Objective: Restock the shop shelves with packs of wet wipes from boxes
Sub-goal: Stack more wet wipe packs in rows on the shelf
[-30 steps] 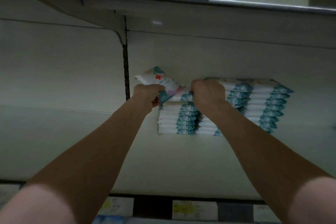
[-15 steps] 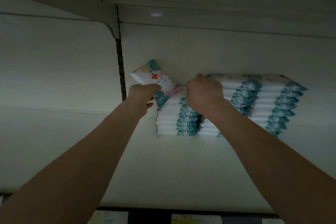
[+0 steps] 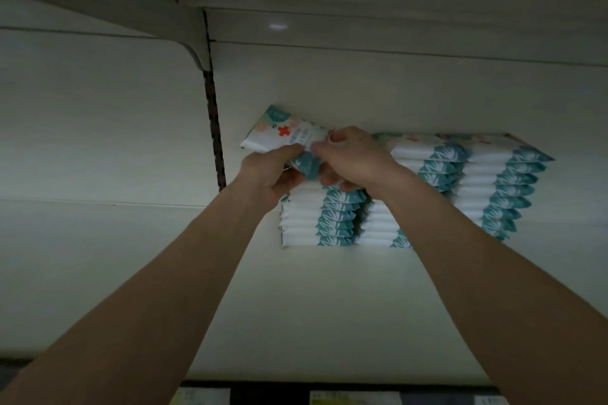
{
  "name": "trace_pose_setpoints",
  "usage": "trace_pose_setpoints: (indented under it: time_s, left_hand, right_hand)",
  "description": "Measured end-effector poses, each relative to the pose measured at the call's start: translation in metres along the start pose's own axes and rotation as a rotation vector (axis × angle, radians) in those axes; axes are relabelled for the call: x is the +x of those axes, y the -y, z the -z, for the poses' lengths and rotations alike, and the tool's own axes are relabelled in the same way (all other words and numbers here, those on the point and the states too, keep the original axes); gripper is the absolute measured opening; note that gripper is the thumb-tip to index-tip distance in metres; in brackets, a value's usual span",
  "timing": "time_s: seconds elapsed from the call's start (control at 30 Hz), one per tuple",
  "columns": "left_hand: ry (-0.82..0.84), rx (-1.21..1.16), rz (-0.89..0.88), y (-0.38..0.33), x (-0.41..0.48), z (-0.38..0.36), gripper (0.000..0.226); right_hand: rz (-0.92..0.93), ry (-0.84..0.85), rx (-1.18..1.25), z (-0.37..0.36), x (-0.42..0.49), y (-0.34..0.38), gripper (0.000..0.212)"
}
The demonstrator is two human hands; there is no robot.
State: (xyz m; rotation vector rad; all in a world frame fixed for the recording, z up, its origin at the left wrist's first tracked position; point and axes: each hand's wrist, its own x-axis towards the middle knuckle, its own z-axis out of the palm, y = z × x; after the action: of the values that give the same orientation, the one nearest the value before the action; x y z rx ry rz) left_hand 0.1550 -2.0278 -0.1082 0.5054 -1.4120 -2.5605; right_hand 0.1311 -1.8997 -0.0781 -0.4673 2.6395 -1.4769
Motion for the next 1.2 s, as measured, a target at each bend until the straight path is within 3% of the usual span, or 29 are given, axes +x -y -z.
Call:
trace_pose_setpoints:
  time_s: [0.07, 0.2, 0.33, 0.5, 0.63, 0.77, 0.83, 1.0, 1.2]
  left_hand:
    - [-0.005, 0.028, 0.003, -0.001, -0.002, -0.003, 0.011]
    - [-0.13, 0.09, -0.057, -0.011, -0.001, 0.004, 0.013]
    - [-0.124, 0.402, -0.061, -0.01, -0.001, 0.001, 0.016]
    - [-0.142, 0.689, -0.08, -0.007, -0.003, -0.006, 0.019]
    - [-0.048, 0.815, -0.16, -0.004, -0.003, -0.004, 0.055]
    - [0.074, 1.278, -0.201, 0.005, 0.0, -0.001, 0.094]
    - [0.092, 1.453, -0.231, 0.014, 0.0, 0.001, 0.104]
    - [0.02, 1.753, -0.37, 0.02, 0.002, 0.006, 0.091]
    - [0.019, 1.777, -0.425, 0.02, 0.008, 0.01, 0.081]
  right_hand:
    - [-0.029, -0.025, 0.022, 0.0, 0.004, -0.002, 0.03]
    - [0.032, -0.118, -0.282, 0.019, 0.015, -0.002, 0.044]
    - [0.047, -0.126, -0.728, 0.028, 0.015, -0.002, 0.031]
    - [0.134, -0.146, -1.054, 0.023, 0.008, -0.007, 0.02]
    - [0.2, -0.057, -1.105, 0.024, 0.002, -0.006, 0.021]
    - [0.245, 0.084, -1.169, 0.017, -0.008, -0.004, 0.049]
    - [0.276, 0.064, -1.232, 0.009, -0.009, -0.009, 0.054]
    - [0.297, -0.034, -1.231, -0.002, -0.005, -0.017, 0.054]
    - [0.301, -0.107, -1.215, -0.011, -0.004, -0.024, 0.055]
